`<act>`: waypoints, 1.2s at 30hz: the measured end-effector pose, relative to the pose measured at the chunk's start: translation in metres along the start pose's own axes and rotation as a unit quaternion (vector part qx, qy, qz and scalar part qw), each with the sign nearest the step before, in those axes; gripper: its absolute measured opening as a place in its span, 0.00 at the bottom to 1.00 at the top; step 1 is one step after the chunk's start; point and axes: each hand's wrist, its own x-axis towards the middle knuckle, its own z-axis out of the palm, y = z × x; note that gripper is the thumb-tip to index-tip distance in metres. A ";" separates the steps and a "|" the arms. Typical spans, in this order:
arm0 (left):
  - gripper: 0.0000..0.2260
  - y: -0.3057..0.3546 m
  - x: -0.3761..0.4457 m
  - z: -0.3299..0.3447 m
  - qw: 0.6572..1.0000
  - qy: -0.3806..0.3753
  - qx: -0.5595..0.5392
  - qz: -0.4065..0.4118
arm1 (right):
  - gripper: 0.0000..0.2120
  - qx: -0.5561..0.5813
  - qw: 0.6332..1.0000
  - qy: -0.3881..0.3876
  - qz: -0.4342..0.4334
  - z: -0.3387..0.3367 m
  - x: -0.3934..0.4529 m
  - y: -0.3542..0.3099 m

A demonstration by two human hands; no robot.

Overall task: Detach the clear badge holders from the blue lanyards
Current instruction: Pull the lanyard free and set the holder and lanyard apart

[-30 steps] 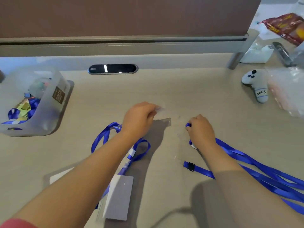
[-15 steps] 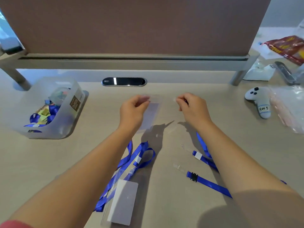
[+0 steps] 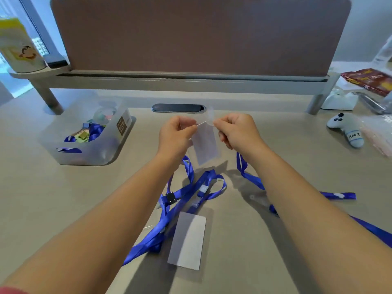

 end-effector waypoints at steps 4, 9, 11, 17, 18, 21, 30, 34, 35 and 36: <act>0.09 -0.016 -0.030 -0.020 0.998 -0.009 0.028 0.060 | 0.17 0.035 0.999 0.007 0.000 0.020 -0.033 0.001; 0.13 -0.020 -0.066 -0.048 0.992 -0.009 0.051 0.116 | 0.17 0.063 0.998 0.008 0.009 0.036 -0.070 -0.010; 0.13 -0.023 -0.077 -0.055 0.990 -0.007 0.056 0.128 | 0.16 0.074 0.997 0.002 0.015 0.042 -0.083 -0.013; 0.14 -0.034 -0.082 -0.060 0.980 0.013 0.099 0.173 | 0.17 0.061 0.998 -0.027 0.023 0.050 -0.091 -0.012; 0.14 -0.036 -0.079 -0.059 0.976 0.017 0.112 0.187 | 0.17 0.065 0.997 -0.026 0.020 0.051 -0.087 -0.010; 0.13 -0.044 -0.067 -0.055 0.966 0.029 0.148 0.210 | 0.16 0.104 0.994 -0.027 0.017 0.054 -0.071 -0.002; 0.16 -0.042 -0.022 -0.048 0.958 0.024 0.166 0.232 | 0.14 0.175 0.981 -0.070 0.036 0.053 -0.033 -0.001; 0.17 -0.033 -0.004 -0.053 0.927 0.030 0.233 0.291 | 0.13 0.186 0.978 -0.085 0.033 0.051 -0.017 -0.011; 0.17 -0.031 -0.001 -0.055 0.911 0.038 0.263 0.317 | 0.13 0.185 0.978 -0.085 0.034 0.051 -0.014 -0.014; 0.17 -0.031 0.002 -0.058 0.890 0.047 0.296 0.343 | 0.12 0.183 0.979 -0.084 0.036 0.052 -0.013 -0.016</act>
